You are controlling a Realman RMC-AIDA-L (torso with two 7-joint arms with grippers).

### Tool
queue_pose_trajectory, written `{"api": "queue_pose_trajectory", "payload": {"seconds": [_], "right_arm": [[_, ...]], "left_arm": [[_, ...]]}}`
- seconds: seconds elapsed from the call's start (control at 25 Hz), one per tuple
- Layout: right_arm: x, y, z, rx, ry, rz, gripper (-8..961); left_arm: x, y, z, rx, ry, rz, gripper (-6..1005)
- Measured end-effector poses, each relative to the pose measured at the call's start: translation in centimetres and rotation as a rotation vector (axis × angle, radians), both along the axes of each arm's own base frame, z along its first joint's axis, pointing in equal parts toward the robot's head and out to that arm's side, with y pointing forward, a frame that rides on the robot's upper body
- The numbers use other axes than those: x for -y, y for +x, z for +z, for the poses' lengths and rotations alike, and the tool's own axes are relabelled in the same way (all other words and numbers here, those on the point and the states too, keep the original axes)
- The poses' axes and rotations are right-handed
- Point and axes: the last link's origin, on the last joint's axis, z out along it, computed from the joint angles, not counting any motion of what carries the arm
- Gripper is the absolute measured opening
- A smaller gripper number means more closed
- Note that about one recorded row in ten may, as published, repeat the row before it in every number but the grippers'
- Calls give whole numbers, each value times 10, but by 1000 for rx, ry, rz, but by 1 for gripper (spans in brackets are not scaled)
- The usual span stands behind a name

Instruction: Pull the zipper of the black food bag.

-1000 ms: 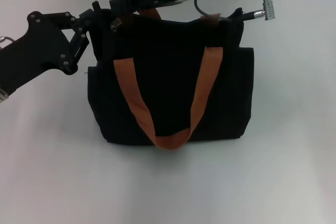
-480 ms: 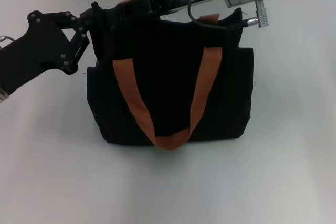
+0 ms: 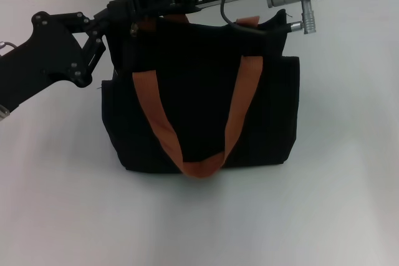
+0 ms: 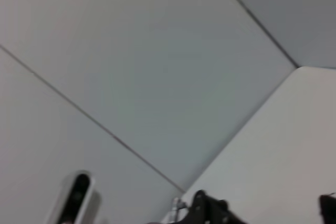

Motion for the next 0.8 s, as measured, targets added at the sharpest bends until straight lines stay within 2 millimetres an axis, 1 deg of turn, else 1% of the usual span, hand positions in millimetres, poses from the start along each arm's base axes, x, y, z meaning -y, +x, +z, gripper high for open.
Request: {"api": "queue_pose_trajectory", "payload": {"seconds": [0.12,0.28,0.36,0.56,0.8], "right_arm": [[0,0,2,-5,-2,7,418],[-5,9,5,2,31,-27,418],[-8,10,5,3,47,-39,418],[-11,8,1,14,64,-51,418],[-9,5,-5,15,37,-66,418]], "left_arm": [[0,0,0,2,3,2,52],[1,-1,1,4,6,-1,53],[2,0,0,4,8,-5,53],[4,1,0,12,10,-14,55],[6,0,0,9,33,-18,56]]}}
